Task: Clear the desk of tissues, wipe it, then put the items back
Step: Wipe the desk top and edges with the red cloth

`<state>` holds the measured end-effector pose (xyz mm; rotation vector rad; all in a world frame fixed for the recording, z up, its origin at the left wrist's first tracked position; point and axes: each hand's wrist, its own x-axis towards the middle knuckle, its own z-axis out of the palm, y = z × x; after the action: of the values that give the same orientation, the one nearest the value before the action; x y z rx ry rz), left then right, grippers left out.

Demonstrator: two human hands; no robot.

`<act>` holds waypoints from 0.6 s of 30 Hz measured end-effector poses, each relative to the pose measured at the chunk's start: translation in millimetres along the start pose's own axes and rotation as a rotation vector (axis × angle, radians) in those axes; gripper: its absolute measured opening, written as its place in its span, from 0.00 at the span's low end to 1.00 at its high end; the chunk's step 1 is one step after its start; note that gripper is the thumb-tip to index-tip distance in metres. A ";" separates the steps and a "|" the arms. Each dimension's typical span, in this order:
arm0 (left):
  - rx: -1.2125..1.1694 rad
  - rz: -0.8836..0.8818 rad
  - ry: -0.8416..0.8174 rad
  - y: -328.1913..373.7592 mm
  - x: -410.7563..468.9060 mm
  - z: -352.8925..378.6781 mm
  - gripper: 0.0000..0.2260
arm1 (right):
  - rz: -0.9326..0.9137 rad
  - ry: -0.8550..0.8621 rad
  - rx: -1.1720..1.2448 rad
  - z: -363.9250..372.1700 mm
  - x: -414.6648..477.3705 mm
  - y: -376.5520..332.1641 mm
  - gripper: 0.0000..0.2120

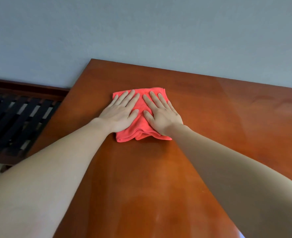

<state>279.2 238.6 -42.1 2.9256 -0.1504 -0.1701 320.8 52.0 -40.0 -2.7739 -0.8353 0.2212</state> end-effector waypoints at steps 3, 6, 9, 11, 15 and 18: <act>0.010 0.028 -0.006 48.7 -0.5 9.2 0.26 | 0.027 0.015 0.008 -6.7 -37.0 34.8 0.27; 0.012 0.065 -0.008 99.3 2.8 19.0 0.26 | 0.065 0.031 0.011 -14.2 -72.9 71.5 0.27; 0.006 0.104 -0.028 146.1 10.9 26.7 0.27 | 0.116 0.055 0.017 -22.0 -106.6 106.7 0.27; 0.000 0.133 -0.047 172.9 20.7 30.4 0.27 | 0.153 0.065 0.027 -26.9 -123.7 128.4 0.27; -0.033 0.171 -0.056 213.3 47.4 37.2 0.28 | 0.210 0.088 0.042 -34.5 -138.9 167.2 0.26; -0.040 0.190 -0.049 223.1 68.5 37.6 0.28 | 0.217 0.103 0.046 -38.6 -131.9 186.4 0.26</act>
<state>322.2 6.2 -38.7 2.8478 -0.4253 -0.2122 317.6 -179.6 -42.6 -2.8033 -0.4982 0.1312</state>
